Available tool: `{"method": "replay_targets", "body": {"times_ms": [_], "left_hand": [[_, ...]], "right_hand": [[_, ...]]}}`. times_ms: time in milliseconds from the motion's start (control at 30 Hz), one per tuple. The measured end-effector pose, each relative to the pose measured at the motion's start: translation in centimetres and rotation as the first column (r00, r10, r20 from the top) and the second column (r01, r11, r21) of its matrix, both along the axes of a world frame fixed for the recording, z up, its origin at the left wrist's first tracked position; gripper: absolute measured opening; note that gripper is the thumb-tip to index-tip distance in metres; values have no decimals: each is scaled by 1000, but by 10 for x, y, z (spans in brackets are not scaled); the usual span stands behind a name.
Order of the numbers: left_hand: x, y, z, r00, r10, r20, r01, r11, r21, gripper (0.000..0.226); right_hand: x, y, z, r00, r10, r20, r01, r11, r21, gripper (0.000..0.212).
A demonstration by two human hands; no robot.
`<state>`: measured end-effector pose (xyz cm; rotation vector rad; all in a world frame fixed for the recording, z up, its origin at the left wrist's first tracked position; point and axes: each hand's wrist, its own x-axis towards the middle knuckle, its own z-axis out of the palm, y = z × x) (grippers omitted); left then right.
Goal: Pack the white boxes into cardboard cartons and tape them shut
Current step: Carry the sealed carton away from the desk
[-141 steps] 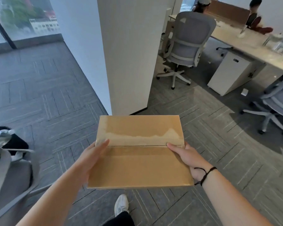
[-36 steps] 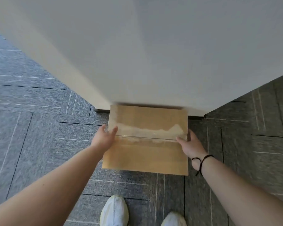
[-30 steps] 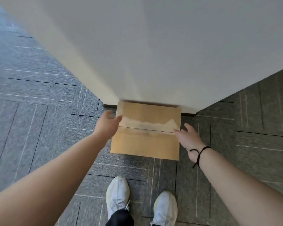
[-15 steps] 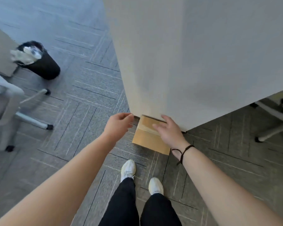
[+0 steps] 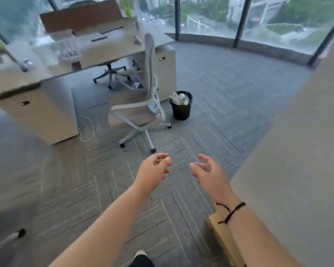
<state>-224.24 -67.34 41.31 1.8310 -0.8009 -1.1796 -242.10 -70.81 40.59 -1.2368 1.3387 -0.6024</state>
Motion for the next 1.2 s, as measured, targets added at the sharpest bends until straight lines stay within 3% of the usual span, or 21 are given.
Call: {"method": "replay_targets", "body": {"times_ms": [233, 467, 833, 1200], "left_hand": [[155, 67, 58, 933, 360, -29, -359, 918, -165, 12], [340, 141, 70, 776, 630, -30, -625, 763, -165, 10], [565, 223, 85, 547, 837, -27, -825, 533, -191, 9], [747, 193, 85, 336, 942, -20, -931, 328, -162, 9]], "right_hand": [[173, 4, 58, 931, 364, 27, -361, 929, -77, 47], [388, 37, 77, 789, 614, -14, -611, 781, -133, 61], [640, 91, 90, 626, 779, 28, -769, 623, -146, 57], [858, 33, 86, 476, 877, 68, -864, 480, -154, 58]]}}
